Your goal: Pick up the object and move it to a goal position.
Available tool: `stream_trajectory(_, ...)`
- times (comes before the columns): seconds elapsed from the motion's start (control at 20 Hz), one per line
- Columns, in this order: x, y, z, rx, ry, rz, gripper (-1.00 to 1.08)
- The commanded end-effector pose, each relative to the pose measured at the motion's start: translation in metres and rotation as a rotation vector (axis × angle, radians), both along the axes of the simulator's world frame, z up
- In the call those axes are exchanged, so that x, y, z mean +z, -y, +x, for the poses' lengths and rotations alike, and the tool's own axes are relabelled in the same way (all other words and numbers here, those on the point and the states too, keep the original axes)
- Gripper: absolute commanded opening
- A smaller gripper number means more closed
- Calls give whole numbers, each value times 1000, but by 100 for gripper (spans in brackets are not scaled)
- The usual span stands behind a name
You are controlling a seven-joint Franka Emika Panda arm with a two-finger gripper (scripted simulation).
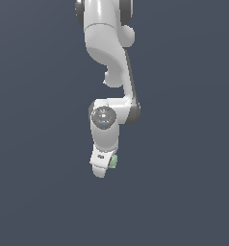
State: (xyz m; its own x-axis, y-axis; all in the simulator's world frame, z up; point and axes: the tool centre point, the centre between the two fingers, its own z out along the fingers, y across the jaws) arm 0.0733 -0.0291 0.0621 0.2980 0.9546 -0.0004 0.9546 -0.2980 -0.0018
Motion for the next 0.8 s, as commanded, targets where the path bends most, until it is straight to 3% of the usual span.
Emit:
stream_trajectory(0.0,-4,0,1,0,2,0,100)
stream_trajectory(0.15,-4,0,2,0,2,0,100)
stream_trajectory(0.2,-4,0,2,0,2,0,-100)
stream_trajectory(0.75,-3,0,2,0,2,0,-100)
